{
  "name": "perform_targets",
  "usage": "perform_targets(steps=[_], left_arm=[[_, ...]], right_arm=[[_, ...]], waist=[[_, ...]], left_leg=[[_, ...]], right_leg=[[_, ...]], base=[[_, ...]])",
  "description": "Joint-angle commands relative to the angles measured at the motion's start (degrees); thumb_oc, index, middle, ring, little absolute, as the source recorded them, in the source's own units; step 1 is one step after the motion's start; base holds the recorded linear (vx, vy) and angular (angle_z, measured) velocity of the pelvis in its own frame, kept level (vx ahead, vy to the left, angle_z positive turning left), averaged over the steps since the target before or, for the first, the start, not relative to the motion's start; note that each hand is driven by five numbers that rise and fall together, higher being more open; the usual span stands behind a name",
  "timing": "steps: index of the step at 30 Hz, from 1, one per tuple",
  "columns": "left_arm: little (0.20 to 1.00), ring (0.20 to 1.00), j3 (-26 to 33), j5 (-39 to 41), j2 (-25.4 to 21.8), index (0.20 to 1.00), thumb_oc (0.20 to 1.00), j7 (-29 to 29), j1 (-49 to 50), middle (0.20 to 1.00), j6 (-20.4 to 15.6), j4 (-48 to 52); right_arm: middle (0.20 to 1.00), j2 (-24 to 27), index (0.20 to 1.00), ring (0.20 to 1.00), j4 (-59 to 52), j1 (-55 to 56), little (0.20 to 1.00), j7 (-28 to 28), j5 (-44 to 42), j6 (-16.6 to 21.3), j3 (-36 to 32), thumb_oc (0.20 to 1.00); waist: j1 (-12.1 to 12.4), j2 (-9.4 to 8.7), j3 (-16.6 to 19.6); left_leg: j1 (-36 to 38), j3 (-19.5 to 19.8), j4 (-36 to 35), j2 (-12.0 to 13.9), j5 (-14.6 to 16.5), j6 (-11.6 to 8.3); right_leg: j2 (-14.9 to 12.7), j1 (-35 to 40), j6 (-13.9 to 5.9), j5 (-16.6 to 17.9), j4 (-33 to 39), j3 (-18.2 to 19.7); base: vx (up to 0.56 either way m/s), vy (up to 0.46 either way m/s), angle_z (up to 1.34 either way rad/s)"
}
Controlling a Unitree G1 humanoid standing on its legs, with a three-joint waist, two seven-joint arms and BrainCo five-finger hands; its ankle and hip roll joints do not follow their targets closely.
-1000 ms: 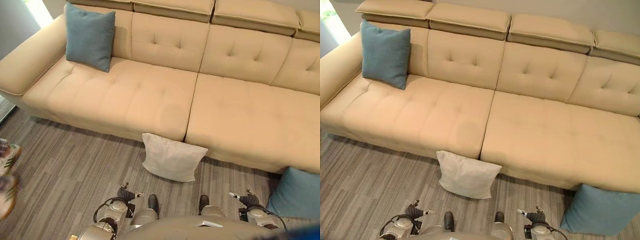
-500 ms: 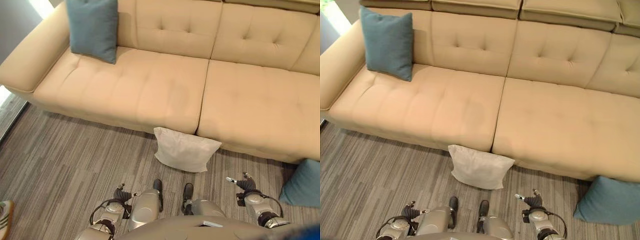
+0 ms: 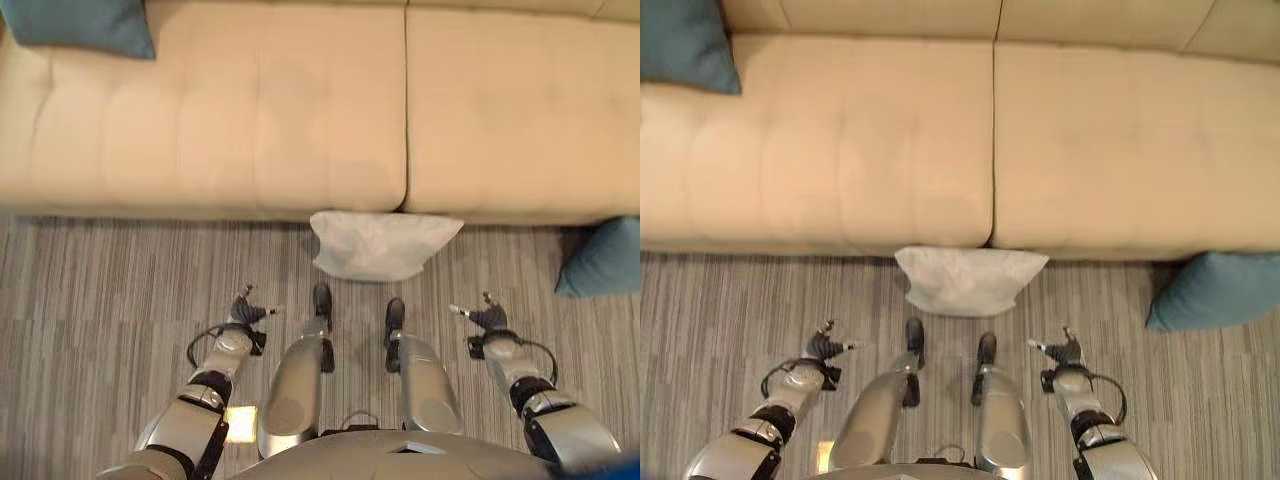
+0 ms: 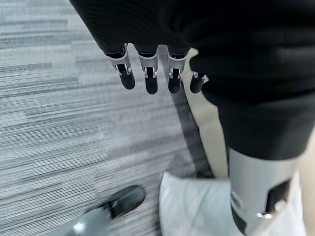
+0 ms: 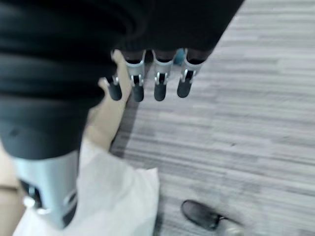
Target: Pick up all the scattered cushions and arrange them neatly on the sofa.
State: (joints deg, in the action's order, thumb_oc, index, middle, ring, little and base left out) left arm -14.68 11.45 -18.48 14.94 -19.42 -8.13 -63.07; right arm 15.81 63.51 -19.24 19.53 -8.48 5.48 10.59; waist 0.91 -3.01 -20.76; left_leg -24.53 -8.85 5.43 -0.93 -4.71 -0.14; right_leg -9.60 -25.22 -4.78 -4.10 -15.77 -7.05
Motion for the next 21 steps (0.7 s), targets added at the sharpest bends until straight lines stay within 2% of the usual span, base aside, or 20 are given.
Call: perform_targets(steps=[1, 3, 4, 6, 12, 13, 21], left_arm=[[1.000, 1.000, 0.0, 4.0, 1.9, 1.000, 1.000, 3.9, 2.2, 1.000, -2.9, 1.4], [1.000, 1.000, -0.1, 5.2, 1.7, 1.000, 1.000, 5.0, 0.2, 1.000, -3.3, 2.8], [1.000, 1.000, -0.4, 6.3, 1.6, 1.000, 1.000, 6.3, -2.1, 1.000, -3.8, 4.0], [1.000, 1.000, -1.7, 7.1, 2.0, 1.000, 1.000, 8.9, -7.2, 1.000, -4.4, 5.9], [1.000, 1.000, -4.1, 5.2, 2.2, 1.000, 1.000, 16.4, -19.8, 1.000, -4.7, 8.8], [1.000, 1.000, -4.8, 5.2, 2.4, 1.000, 1.000, 17.4, -22.6, 1.000, -4.5, 8.7], [1.000, 1.000, -6.5, 7.1, 1.4, 1.000, 1.000, 16.8, -29.9, 1.000, -4.2, 9.1]], right_arm=[[1.000, 1.7, 1.000, 1.000, -2.5, 2.3, 1.000, 4.7, -3.7, 1.7, 0.8, 1.000], [1.000, 1.5, 1.000, 1.000, -4.1, 0.9, 1.000, 6.3, -4.3, 2.2, 0.6, 1.000], [1.000, 1.4, 1.000, 1.000, -5.4, -0.8, 1.000, 8.2, -4.7, 2.9, 0.8, 1.000], [1.000, 1.3, 1.000, 1.000, -8.6, -5.1, 1.000, 12.7, -6.1, 4.5, -0.4, 1.000], [1.000, 0.3, 1.000, 1.000, -12.5, -16.7, 1.000, 24.2, -6.4, 7.9, -1.7, 1.000], [1.000, 0.5, 1.000, 1.000, -12.2, -19.3, 1.000, 24.7, -7.0, 8.3, -1.5, 1.000], [1.000, 2.0, 1.000, 1.000, -9.6, -25.6, 1.000, 22.2, -10.2, 8.1, 0.6, 1.000]], waist=[[-0.4, -0.77, 4.5], [-0.7, -0.70, 4.3], [-0.8, -0.40, 3.9], [-1.5, 0.10, 3.9], [-2.7, 1.73, 3.3], [-3.0, 1.66, 4.0], [-3.3, 1.08, 5.1]], left_leg=[[-5.3, 3.0, 8.4, 2.7, 6.1, -3.35], [-9.1, 3.1, 9.6, 2.9, 5.9, -3.41], [-11.9, 3.5, 11.2, 3.6, 7.4, -3.94], [-19.7, 4.1, 13.2, 4.1, 7.0, -4.33], [-35.1, 6.1, 15.4, 4.4, 5.1, -4.78], [-39.3, 6.7, 16.1, 4.1, 4.9, -4.72], [-47.6, 7.8, 16.6, 3.8, 4.3, -4.72]], right_leg=[[-2.3, -2.8, -3.73, 8.6, 6.1, -3.4], [-2.6, -6.5, -3.68, 9.0, 5.1, -3.3], [-2.5, -9.4, -4.05, 7.9, 3.7, -3.0], [-2.7, -16.8, -4.14, 8.3, 2.1, -2.9], [-3.6, -32.8, -4.27, 8.1, -2.9, -2.3], [-3.6, -37.3, -4.40, 8.1, -4.3, -2.0], [-3.6, -46.0, -4.78, 7.5, -6.5, -1.4]], base=[[-0.10, 0.000, 0.04], [-0.09, -0.025, 0.04], [-0.09, -0.045, 0.03], [-0.13, -0.023, -0.01], [-0.08, -0.005, 0.05], [-0.02, -0.008, 0.15], [0.04, -0.027, 0.09]])
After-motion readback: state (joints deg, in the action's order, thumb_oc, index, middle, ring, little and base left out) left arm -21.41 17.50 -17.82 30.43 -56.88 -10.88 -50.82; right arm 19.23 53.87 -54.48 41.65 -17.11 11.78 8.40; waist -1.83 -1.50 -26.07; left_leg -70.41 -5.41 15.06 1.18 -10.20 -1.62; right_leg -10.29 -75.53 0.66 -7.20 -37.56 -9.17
